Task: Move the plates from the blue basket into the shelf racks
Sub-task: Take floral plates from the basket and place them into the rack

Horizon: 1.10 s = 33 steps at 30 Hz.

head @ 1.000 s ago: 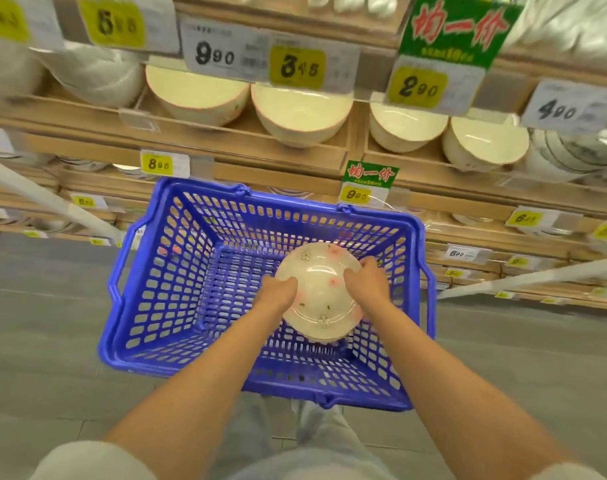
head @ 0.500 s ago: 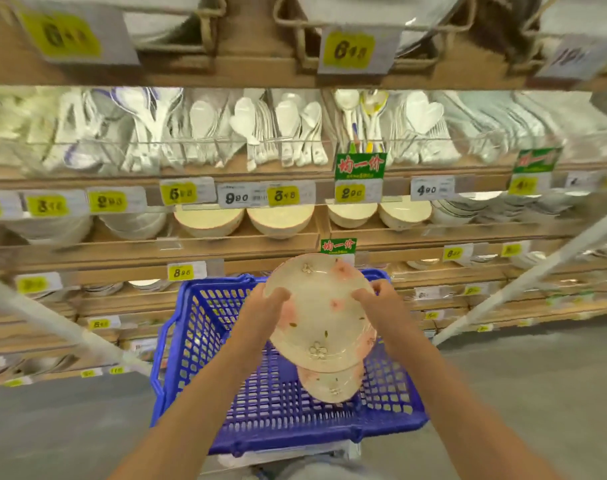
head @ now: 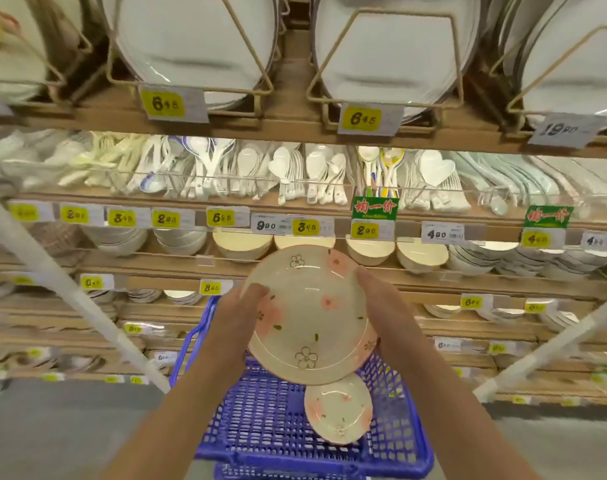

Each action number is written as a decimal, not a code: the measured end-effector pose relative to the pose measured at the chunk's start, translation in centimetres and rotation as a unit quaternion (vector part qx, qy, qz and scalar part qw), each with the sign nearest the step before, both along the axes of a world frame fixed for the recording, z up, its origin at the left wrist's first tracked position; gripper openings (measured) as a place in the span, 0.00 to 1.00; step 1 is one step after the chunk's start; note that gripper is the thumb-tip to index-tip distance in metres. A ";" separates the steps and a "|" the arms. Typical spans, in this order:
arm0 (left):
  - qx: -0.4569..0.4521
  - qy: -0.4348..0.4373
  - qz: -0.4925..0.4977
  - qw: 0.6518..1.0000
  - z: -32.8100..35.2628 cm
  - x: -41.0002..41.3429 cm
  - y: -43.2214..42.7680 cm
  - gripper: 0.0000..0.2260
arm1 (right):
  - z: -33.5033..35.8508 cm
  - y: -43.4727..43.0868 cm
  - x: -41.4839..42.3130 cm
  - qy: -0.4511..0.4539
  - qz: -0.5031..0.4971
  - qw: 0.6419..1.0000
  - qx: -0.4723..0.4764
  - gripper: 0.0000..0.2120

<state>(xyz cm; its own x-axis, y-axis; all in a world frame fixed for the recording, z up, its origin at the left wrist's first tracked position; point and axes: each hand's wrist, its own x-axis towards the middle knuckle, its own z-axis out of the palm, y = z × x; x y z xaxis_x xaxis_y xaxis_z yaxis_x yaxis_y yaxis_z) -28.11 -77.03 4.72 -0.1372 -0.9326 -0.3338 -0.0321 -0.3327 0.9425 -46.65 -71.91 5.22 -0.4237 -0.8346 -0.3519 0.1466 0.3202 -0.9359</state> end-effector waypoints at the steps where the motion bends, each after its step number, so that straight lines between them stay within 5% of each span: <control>1: 0.000 0.002 0.024 1.000 0.1 0.5 0.5 0.06 | 0.1 -0.4 0.3 0.006 0.028 1.000 -0.002 0.14; 17: 0.048 0.083 0.422 0.902 -0.7 16.5 12.9 0.04 | -1.0 -2.8 17.8 0.004 0.388 0.921 0.026 0.16; 33: -0.011 0.058 0.514 0.856 0.3 40.6 21.3 0.17 | 1.0 -0.5 44.5 0.034 0.616 0.787 -0.001 0.12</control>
